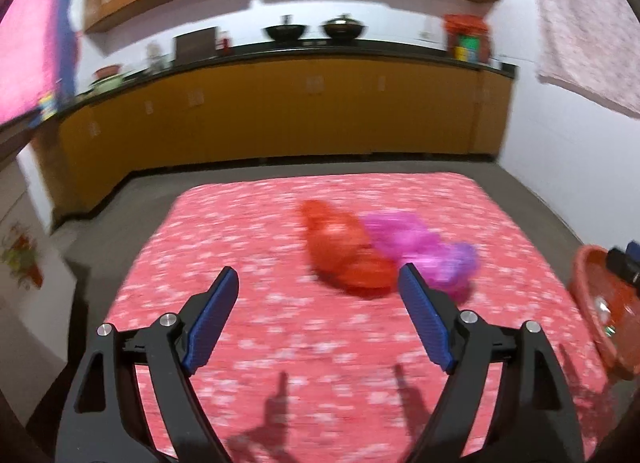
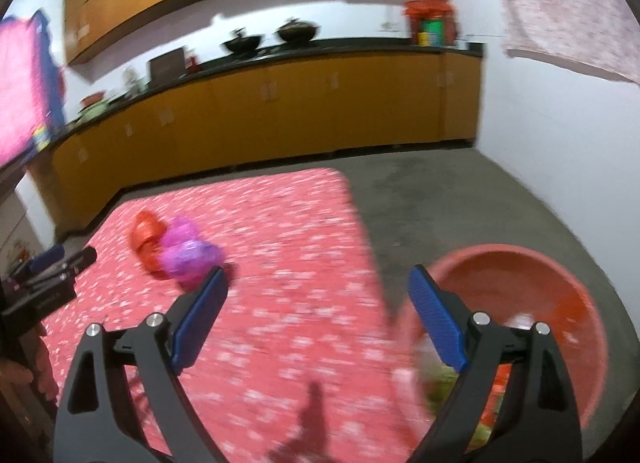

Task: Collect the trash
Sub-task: 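Grasp the pink-purple bag with the right tool while the left tool grasps the red bag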

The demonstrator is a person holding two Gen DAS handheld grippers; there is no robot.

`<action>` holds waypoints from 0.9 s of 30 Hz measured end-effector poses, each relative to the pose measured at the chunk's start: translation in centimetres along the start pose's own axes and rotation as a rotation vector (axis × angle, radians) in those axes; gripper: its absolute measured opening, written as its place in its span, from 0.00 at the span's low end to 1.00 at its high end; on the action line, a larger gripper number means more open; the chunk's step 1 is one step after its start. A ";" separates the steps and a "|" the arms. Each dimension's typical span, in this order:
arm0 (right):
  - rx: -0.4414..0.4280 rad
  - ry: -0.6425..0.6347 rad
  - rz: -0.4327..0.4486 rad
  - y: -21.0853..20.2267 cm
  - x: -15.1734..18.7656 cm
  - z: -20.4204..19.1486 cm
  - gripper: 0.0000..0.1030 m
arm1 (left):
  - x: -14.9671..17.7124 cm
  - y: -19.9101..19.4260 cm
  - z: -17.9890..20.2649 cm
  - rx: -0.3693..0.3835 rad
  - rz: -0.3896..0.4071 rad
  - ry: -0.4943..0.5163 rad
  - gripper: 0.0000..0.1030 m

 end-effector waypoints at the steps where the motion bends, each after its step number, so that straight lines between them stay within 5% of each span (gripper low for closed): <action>1: -0.012 -0.011 -0.006 0.4 0.1 -1.3 0.86 | 0.1 -0.1 -1.3 -0.015 0.004 -0.015 0.80; 10: -0.086 -0.101 -0.056 5.6 0.4 -11.3 0.83 | 0.5 0.1 -9.2 -0.119 0.010 -0.087 0.80; 17: -0.085 -0.150 -0.098 8.7 0.4 -14.1 0.80 | 0.9 1.5 -11.6 -0.133 -0.011 -0.129 0.80; 23: -0.109 -0.186 -0.126 9.4 1.5 -14.9 0.62 | 1.2 2.3 -11.4 -0.120 -0.025 -0.128 0.80; 27: -0.101 -0.201 -0.110 8.9 1.5 -14.7 0.40 | 1.2 2.6 -10.7 -0.109 -0.032 -0.127 0.80</action>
Point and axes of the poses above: each gripper's, at about its wrist camera, not at the fingertips, and y roughly the way its jaws point, z to its right, x to its underside, the point moved 10 cm from there along y, roughly the way its jaws point, and after that the axes turned 13 degrees about x, right-handed, at the moved point
